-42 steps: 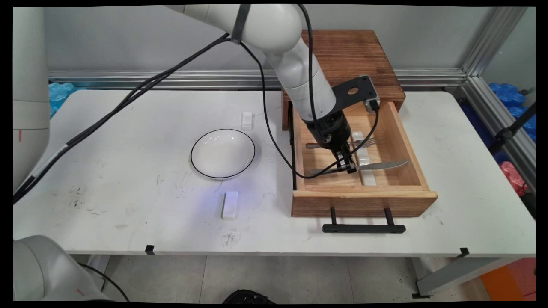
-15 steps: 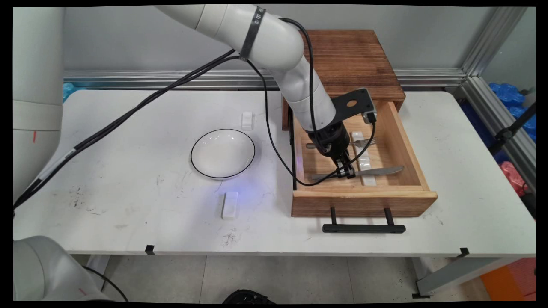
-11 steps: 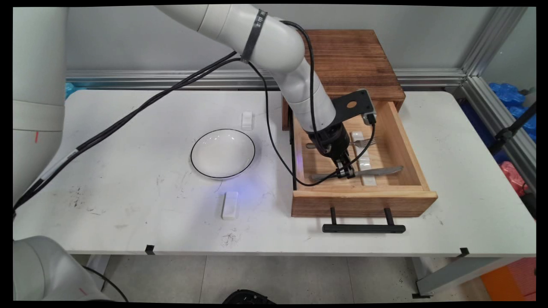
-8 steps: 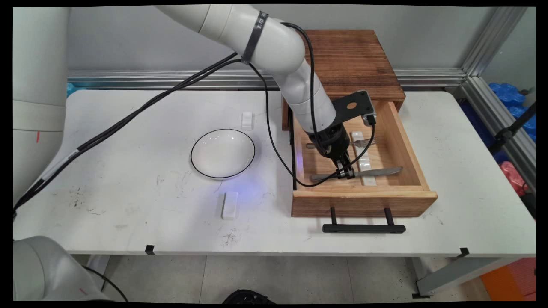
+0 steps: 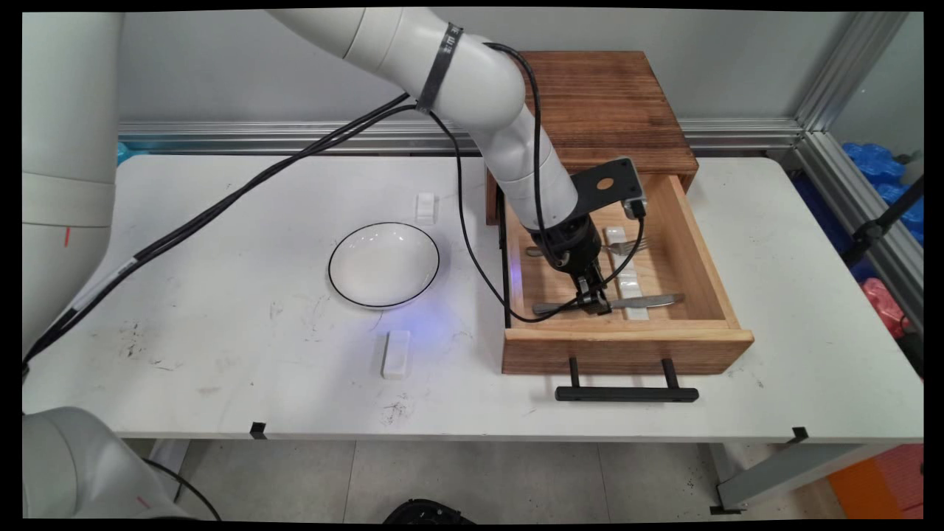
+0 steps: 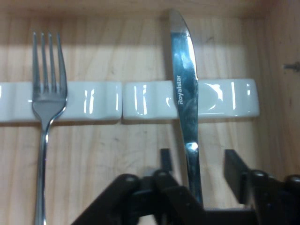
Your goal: Place the picked object into the drawer
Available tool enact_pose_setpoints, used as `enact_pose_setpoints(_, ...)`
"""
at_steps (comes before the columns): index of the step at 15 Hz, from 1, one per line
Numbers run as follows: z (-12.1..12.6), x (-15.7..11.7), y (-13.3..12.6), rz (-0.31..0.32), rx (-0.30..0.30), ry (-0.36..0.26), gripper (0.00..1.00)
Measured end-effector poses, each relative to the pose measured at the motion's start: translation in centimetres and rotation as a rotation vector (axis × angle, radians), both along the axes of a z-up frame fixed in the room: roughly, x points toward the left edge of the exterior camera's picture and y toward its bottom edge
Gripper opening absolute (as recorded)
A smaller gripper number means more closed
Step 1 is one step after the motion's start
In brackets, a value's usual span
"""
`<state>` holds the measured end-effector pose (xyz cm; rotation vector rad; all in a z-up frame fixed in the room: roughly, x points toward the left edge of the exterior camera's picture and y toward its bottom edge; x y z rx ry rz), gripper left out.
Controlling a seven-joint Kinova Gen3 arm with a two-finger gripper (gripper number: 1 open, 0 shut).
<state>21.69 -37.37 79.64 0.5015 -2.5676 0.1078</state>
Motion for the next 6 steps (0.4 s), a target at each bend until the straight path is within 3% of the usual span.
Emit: enact_pose_setpoints(6, 0.00, 0.08, 0.03, -0.006, -0.003, -0.001, 1.00)
